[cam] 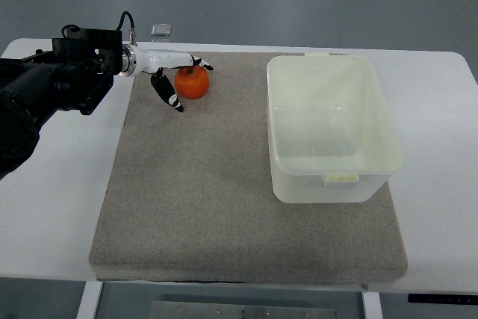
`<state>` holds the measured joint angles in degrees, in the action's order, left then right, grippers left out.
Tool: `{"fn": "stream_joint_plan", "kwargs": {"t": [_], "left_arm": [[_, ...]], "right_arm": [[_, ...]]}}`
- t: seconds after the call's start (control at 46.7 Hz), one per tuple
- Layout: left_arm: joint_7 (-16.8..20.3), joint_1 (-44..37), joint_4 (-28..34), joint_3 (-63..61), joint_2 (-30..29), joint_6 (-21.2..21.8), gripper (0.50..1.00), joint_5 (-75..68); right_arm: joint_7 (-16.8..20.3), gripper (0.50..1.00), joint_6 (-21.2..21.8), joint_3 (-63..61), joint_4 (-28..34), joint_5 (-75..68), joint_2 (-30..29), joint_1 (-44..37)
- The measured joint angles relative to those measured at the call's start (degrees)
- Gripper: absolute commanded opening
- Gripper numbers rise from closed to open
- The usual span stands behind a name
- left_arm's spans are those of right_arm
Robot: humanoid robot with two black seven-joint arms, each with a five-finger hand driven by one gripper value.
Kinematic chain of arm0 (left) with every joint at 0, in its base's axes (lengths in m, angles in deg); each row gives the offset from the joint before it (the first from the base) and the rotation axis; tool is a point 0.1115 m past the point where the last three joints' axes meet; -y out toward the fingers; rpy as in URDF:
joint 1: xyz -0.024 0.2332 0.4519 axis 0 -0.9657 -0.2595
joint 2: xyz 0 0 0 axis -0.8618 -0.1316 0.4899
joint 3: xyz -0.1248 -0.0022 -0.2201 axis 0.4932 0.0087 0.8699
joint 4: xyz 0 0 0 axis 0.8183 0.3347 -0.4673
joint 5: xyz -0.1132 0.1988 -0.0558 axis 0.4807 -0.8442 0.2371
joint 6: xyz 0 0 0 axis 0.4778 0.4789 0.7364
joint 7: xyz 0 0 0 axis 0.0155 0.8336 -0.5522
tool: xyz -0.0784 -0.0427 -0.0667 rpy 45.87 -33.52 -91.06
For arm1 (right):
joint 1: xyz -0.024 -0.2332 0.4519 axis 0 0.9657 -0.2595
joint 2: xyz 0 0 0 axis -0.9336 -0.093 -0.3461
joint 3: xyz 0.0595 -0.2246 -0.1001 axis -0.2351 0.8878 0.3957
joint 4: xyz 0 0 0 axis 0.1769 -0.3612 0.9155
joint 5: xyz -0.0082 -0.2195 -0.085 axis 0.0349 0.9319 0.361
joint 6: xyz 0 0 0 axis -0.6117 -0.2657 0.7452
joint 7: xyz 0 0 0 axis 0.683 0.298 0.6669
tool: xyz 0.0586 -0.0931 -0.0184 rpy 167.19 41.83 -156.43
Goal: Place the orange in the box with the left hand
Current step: 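Lower the left hand around the orange and close the fingers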
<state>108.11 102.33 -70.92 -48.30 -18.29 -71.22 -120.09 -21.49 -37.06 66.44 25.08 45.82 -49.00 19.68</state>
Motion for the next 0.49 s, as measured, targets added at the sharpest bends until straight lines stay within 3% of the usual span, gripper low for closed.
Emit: {"fn": "stream_joint_plan", "kwargs": {"t": [0.15, 0.214, 0.278, 0.386, 0.493], "left_arm": [[0.1, 0.0, 0.0, 0.0, -0.1, -0.3, 0.846, 0.0], [0.1, 0.1, 0.0, -0.1, -0.1, -0.4, 0.772, 0.0], [0.2, 0.1, 0.0, -0.1, -0.1, -0.4, 0.652, 0.0], [0.1, 0.2, 0.0, -0.1, 0.0, -0.4, 0.5, -0.1], [0.1, 0.2, 0.4, -0.1, 0.0, -0.4, 0.5, -0.1]], "right_arm": [[0.0, 0.926, 0.0, 0.0, 0.0, 0.0, 0.0, 0.0], [0.0, 0.926, 0.0, 0.0, 0.0, 0.0, 0.0, 0.0], [0.0, 0.926, 0.0, 0.0, 0.0, 0.0, 0.0, 0.0], [0.0, 0.926, 0.0, 0.0, 0.0, 0.0, 0.0, 0.0], [0.0, 0.926, 0.0, 0.0, 0.0, 0.0, 0.0, 0.0]]}}
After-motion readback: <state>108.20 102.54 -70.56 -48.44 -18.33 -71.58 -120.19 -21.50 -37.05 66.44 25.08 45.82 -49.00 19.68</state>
